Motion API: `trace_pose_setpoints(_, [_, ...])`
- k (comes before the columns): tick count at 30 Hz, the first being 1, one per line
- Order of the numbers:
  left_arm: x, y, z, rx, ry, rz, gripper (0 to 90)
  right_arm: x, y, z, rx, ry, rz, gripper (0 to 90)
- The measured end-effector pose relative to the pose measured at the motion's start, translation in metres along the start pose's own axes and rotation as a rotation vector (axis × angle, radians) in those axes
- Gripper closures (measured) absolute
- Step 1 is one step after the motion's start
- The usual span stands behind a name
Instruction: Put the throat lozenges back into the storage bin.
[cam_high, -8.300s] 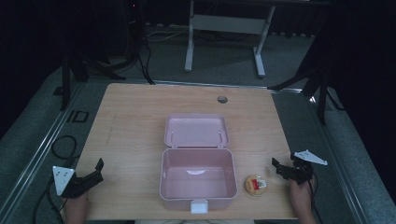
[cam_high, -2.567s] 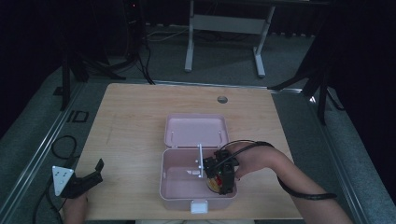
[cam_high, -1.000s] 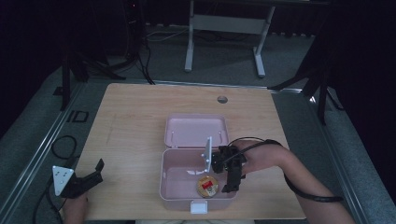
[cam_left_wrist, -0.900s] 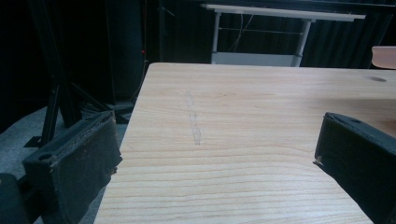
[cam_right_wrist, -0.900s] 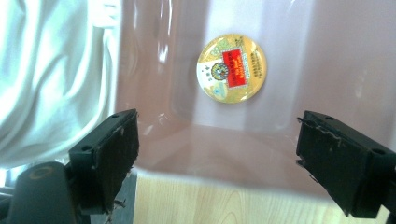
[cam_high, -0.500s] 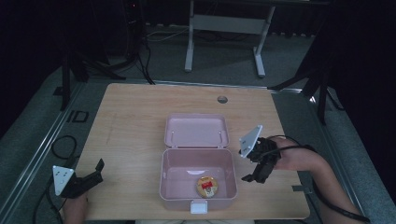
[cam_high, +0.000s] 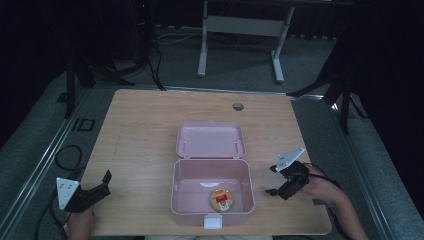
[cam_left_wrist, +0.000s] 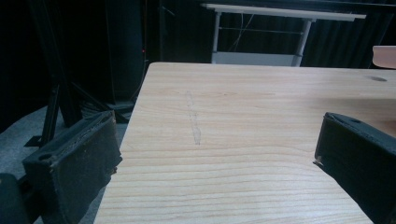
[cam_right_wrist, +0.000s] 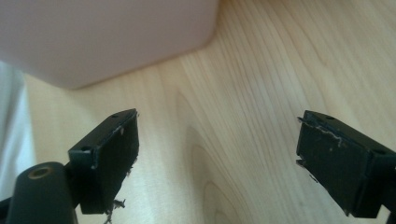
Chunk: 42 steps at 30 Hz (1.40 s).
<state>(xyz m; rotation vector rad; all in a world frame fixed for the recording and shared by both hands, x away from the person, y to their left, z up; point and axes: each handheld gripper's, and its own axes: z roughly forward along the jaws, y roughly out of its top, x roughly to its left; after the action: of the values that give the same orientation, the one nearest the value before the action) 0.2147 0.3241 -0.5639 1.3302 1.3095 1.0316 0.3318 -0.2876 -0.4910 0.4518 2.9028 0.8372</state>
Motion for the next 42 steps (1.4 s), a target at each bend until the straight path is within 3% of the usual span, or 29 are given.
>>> trace_pose_setpoints(10, [0.0, 0.0, 0.0, -0.001, -0.001, -0.002, 0.3, -0.013, -0.049, 0.024, -0.191, -0.234, 0.202, 11.7])
trace_pose_setpoints(14, [0.0, 0.0, 0.0, -0.001, -0.001, -0.001, 0.3, -0.015, -0.061, 0.024, -0.257, -0.327, 0.261, 11.7])
trace_pose_setpoints(17, [0.0, 0.0, 0.0, -0.002, -0.002, -0.004, 0.3, -0.016, -0.072, 0.02, -0.34, -0.4, 0.335, 11.7])
trace_pose_setpoints(26, [0.0, 0.0, 0.0, 0.0, -0.002, -0.002, 0.4, -0.021, -0.088, 0.017, -0.407, -0.589, 0.473, 11.7])
trace_pose_setpoints(33, [0.001, 0.0, 0.0, 0.0, -0.004, -0.004, 0.4, -0.026, -0.095, 0.011, -0.442, -0.651, 0.556, 11.7])
trace_pose_setpoints(35, [0.0, 0.0, 0.0, 0.001, -0.004, -0.003, 0.3, -0.031, -0.099, 0.009, -0.443, -0.73, 0.626, 11.7])
trace_pose_setpoints(36, [0.0, 0.0, 0.0, 0.001, -0.004, -0.003, 0.3, -0.032, -0.1, 0.008, -0.448, -0.745, 0.646, 11.7])
trace_pose_setpoints(38, [0.001, 0.0, 0.0, 0.0, -0.005, -0.004, 0.4, -0.033, -0.102, 0.007, -0.451, -0.762, 0.674, 11.8])
trace_pose_setpoints(42, [0.001, 0.0, 0.0, 0.0, -0.006, -0.005, 0.4, -0.031, -0.102, 0.004, -0.483, -0.781, 0.676, 11.8])
